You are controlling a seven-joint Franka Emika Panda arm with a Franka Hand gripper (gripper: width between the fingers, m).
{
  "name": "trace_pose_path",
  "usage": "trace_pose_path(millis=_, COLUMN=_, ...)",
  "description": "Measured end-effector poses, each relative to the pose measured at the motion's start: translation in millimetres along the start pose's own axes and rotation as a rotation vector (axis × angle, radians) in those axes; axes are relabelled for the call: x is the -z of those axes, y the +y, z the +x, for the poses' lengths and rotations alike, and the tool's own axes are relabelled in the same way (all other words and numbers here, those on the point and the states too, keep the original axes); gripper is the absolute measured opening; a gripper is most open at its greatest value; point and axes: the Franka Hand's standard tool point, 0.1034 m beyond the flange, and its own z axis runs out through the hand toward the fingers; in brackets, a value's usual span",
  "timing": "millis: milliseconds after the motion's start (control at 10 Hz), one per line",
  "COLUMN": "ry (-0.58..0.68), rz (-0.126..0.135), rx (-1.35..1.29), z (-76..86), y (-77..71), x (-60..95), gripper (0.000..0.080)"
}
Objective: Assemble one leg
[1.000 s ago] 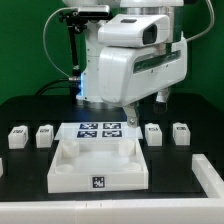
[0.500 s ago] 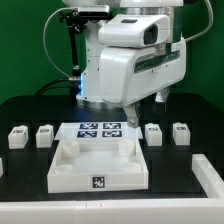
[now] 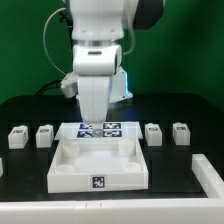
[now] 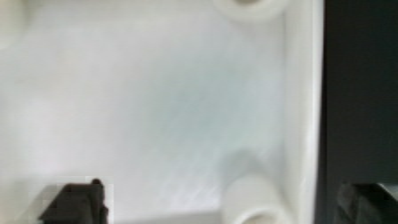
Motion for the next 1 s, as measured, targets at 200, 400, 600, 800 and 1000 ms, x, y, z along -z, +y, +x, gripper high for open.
trace_pose_path(millis=200, ry=-0.002, rz=0.000, rx=0.021, z=-0.4, y=1.4, x=1.1, gripper=0.0650)
trace_pose_path(millis=400, ry=-0.001, rz=-0.003, rx=0.022, z=0.7, y=-0.5, x=-1.2, gripper=0.0650)
trace_pose_path(millis=600, ry=0.008, rz=0.012, rx=0.037, z=0.6, y=-26.1, x=-24.5, gripper=0.0650)
trace_pose_path(millis=800, ry=0.020, rz=0.024, rx=0.042, z=-4.3, y=-30.8, x=-46.3, gripper=0.0650)
trace_pose_path(millis=1000, ry=0.023, rz=0.027, rx=0.032, z=-7.9, y=-31.1, x=-50.3, gripper=0.0650)
